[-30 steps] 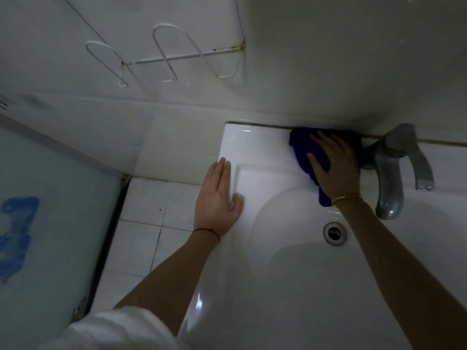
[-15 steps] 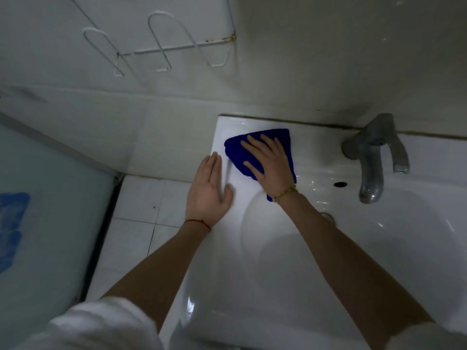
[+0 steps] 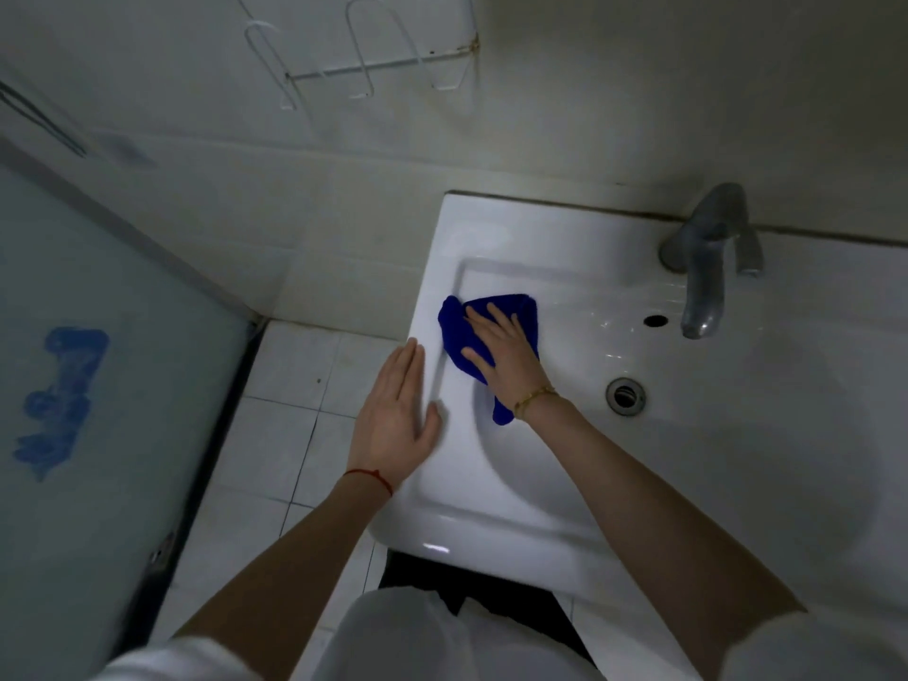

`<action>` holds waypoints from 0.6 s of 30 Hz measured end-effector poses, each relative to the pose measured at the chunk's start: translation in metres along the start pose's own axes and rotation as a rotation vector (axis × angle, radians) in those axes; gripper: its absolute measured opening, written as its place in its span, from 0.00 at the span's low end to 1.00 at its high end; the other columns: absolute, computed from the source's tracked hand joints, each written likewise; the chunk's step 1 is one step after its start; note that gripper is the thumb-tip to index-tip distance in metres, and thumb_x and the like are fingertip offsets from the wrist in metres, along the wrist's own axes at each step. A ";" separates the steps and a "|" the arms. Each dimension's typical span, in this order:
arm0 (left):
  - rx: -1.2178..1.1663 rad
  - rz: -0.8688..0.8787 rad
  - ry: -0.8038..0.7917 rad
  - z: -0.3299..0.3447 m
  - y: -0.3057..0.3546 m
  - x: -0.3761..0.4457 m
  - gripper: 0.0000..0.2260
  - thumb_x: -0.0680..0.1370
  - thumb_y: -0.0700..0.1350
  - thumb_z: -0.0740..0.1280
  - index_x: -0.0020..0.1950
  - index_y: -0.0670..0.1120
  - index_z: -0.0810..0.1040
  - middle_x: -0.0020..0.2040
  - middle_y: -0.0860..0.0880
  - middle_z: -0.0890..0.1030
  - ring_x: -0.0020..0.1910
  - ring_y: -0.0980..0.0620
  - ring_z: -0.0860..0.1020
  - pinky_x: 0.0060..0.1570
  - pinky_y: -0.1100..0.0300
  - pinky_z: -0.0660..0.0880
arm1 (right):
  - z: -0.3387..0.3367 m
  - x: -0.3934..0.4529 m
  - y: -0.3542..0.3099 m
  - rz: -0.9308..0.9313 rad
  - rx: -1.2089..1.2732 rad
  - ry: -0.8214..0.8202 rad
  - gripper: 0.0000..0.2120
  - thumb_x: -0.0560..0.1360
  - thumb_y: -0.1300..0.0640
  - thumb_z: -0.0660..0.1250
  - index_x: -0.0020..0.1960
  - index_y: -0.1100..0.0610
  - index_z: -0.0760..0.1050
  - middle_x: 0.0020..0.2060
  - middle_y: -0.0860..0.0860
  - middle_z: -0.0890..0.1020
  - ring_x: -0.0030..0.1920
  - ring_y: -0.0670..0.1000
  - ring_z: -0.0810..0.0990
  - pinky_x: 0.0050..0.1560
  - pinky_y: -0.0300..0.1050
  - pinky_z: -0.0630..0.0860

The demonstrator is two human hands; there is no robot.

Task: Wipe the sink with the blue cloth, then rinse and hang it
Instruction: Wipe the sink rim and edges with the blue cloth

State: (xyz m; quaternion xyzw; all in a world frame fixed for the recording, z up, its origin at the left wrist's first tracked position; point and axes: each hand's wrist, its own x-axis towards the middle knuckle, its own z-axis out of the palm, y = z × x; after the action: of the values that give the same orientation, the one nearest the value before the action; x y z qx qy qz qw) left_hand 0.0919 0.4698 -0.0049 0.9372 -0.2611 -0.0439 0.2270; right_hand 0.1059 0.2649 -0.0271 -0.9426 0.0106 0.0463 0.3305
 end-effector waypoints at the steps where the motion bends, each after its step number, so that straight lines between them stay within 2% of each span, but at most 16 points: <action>1: -0.006 0.000 -0.003 0.000 -0.001 -0.007 0.30 0.81 0.48 0.62 0.80 0.40 0.56 0.80 0.46 0.57 0.79 0.51 0.55 0.76 0.58 0.54 | 0.004 -0.012 -0.004 -0.004 0.042 -0.015 0.23 0.83 0.54 0.56 0.76 0.56 0.57 0.76 0.49 0.59 0.77 0.51 0.50 0.76 0.44 0.40; 4: -0.019 -0.004 0.006 0.000 0.000 -0.025 0.30 0.81 0.47 0.62 0.79 0.40 0.56 0.80 0.46 0.57 0.78 0.53 0.54 0.76 0.59 0.54 | 0.016 -0.052 -0.019 0.004 0.165 -0.073 0.24 0.83 0.54 0.56 0.77 0.56 0.55 0.77 0.47 0.56 0.76 0.45 0.46 0.73 0.36 0.40; 10: -0.019 0.026 -0.013 -0.004 -0.005 -0.065 0.31 0.81 0.50 0.65 0.79 0.39 0.57 0.79 0.45 0.59 0.79 0.51 0.55 0.75 0.56 0.57 | 0.035 -0.108 -0.028 -0.128 0.044 -0.200 0.22 0.82 0.55 0.57 0.75 0.55 0.60 0.76 0.48 0.59 0.76 0.47 0.48 0.73 0.38 0.39; 15: 0.008 0.072 -0.039 -0.009 -0.012 -0.088 0.32 0.80 0.54 0.61 0.79 0.39 0.57 0.79 0.44 0.59 0.78 0.49 0.56 0.74 0.55 0.59 | 0.034 -0.143 -0.032 -0.146 0.008 -0.196 0.21 0.81 0.53 0.60 0.73 0.56 0.66 0.74 0.50 0.65 0.75 0.51 0.57 0.73 0.37 0.44; 18: -0.011 0.053 -0.044 -0.011 -0.011 -0.096 0.30 0.80 0.50 0.62 0.79 0.40 0.58 0.79 0.45 0.59 0.78 0.50 0.55 0.75 0.54 0.59 | 0.028 -0.163 -0.036 -0.031 0.001 -0.155 0.21 0.81 0.53 0.61 0.72 0.57 0.67 0.71 0.52 0.70 0.71 0.53 0.66 0.71 0.39 0.54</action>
State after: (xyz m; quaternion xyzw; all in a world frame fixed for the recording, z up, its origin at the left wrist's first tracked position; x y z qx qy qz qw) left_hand 0.0166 0.5317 -0.0032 0.9275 -0.2904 -0.0599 0.2277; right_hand -0.0564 0.3086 -0.0110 -0.9360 -0.0297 0.1142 0.3316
